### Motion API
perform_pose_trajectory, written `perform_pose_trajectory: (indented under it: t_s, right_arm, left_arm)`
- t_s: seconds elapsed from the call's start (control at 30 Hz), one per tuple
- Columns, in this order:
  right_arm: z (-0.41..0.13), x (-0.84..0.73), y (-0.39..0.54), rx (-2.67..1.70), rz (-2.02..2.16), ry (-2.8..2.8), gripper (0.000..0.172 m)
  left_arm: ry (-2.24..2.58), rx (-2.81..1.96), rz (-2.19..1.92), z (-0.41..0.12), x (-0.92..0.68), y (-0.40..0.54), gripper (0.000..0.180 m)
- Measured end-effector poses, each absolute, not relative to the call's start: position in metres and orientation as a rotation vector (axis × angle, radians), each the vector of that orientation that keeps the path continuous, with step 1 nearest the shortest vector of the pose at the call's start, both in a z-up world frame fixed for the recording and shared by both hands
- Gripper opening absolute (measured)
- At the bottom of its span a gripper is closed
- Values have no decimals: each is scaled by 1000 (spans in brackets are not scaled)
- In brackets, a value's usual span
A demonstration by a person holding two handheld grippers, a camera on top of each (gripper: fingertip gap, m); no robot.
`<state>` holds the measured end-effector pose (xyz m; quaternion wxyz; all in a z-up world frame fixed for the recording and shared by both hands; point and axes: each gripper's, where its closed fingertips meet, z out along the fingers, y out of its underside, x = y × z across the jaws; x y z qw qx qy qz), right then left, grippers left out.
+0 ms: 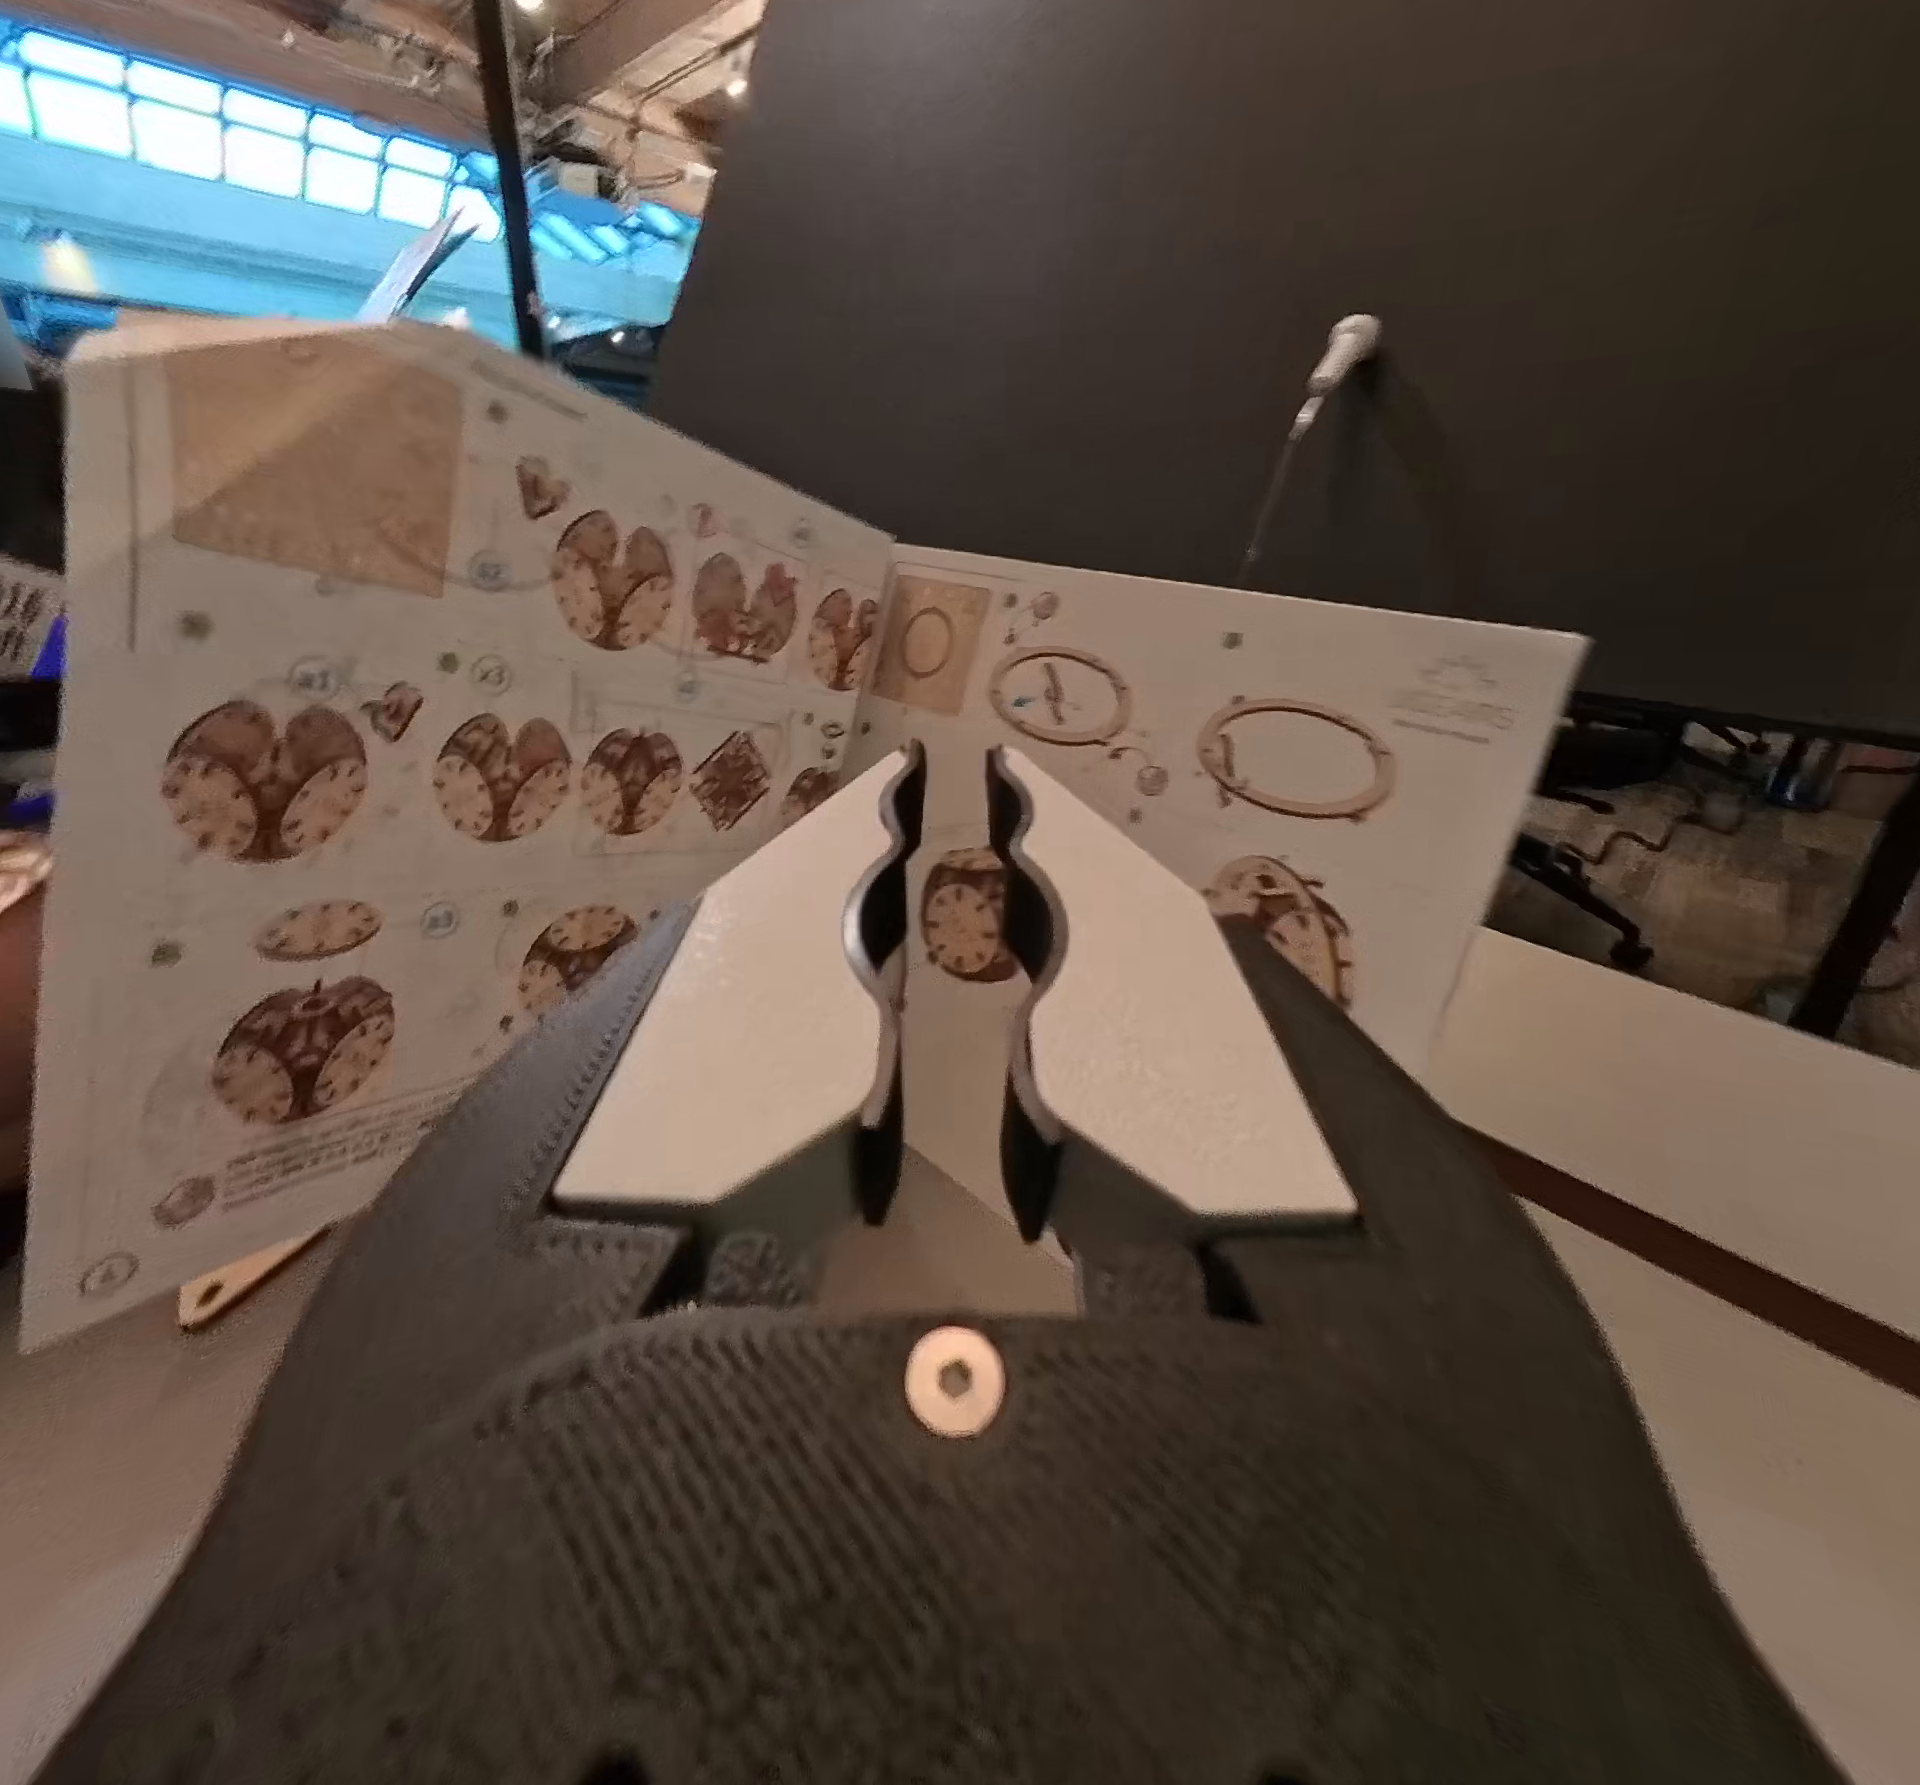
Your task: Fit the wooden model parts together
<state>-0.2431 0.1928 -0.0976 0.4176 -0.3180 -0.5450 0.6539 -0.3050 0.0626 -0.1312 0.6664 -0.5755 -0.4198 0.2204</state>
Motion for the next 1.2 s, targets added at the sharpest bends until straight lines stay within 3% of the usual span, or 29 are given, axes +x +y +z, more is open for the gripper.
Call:
perform_pose_trajectory:
  t_s: [0.23,0.53,0.77,0.9,1.03,1.07,1.1,1.17,1.2]
  right_arm:
    - [-128,-206,102,-420,1699,-1880,19]
    - [-164,-207,78,-318,1388,-2074,14]
    - [-180,-217,77,-361,1241,-2132,15]
    - [-180,-239,92,-533,1137,-2045,4]
    - [-170,-245,97,-575,1152,-1955,0]
    - [-169,-243,95,-558,1155,-1954,0]
    - [-169,-243,93,-543,1150,-1951,0]
    - [-169,-246,92,-540,1104,-1921,0]
    - [-169,-249,93,-549,1071,-1901,0]
  left_arm:
    - [-969,-1282,477,-133,-308,59,0]
    - [-1047,-1218,555,-127,-326,14,0]
    - [-959,-1209,511,-45,-327,-43,8]
    - [-654,-1381,269,1,-274,-2,21]
    - [-326,-1617,32,-2,-202,58,24]
    - [-281,-1679,25,-9,-192,69,30]
    - [-286,-1751,73,-20,-192,78,47]
    - [-428,-1917,353,-51,-224,77,100]
    - [-484,-1981,487,-65,-239,71,107]
